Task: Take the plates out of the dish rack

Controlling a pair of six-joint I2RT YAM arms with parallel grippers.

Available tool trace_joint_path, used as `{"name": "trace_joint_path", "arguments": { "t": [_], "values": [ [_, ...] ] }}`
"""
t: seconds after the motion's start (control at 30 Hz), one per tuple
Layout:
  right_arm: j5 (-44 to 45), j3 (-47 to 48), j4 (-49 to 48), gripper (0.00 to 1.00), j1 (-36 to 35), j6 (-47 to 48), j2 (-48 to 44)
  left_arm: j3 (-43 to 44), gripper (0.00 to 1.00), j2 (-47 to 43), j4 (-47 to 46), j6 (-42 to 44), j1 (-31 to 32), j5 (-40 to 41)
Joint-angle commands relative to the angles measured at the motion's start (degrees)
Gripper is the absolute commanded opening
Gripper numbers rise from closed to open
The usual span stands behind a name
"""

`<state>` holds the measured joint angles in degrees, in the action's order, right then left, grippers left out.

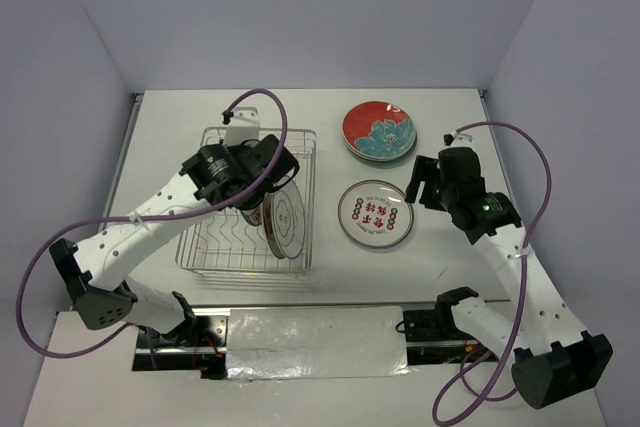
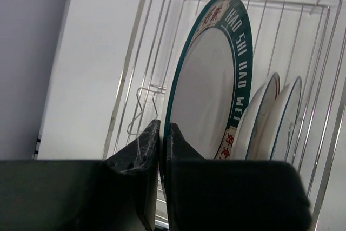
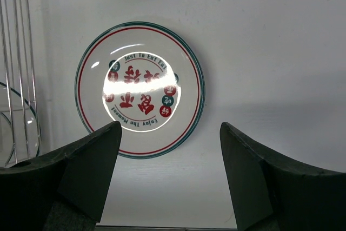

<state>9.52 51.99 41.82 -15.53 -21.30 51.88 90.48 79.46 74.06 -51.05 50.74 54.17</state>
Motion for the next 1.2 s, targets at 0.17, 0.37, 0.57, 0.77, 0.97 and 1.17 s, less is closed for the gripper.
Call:
{"name": "trace_joint_path", "arguments": {
  "t": [0.17, 0.37, 0.57, 0.77, 0.97, 1.17],
  "values": [
    [0.6, 5.4, 1.7, 0.81, -0.6, 2.5, -1.2, 12.6, 0.0, 3.4, 4.5, 6.8, -7.7, 9.9],
    [-4.7, 5.9, -1.1, 0.81, -0.6, 2.4, -2.2, 26.8, 0.0, 6.9, 1.1, 16.0, -9.7, 19.1],
    [-33.5, -2.3, -22.6, 0.89, -0.6, -3.0, -8.0, 13.5, 0.0, -6.3, -42.0, 33.4, -10.7, -4.3],
    [-44.2, -9.0, -48.1, 1.0, -0.5, -18.1, -14.4, -3.5, 0.0, -17.2, -67.3, 19.4, -12.7, -38.9],
    [-37.1, -3.7, -43.9, 1.0, -0.5, -15.9, -13.3, -15.8, 0.0, -20.0, -78.7, 7.3, -14.2, -52.7],
    [-36.2, -4.5, -46.9, 0.99, -0.4, -16.4, -14.0, -19.5, 0.0, -18.8, -80.8, 2.5, -14.4, -59.4]
  ]
}}
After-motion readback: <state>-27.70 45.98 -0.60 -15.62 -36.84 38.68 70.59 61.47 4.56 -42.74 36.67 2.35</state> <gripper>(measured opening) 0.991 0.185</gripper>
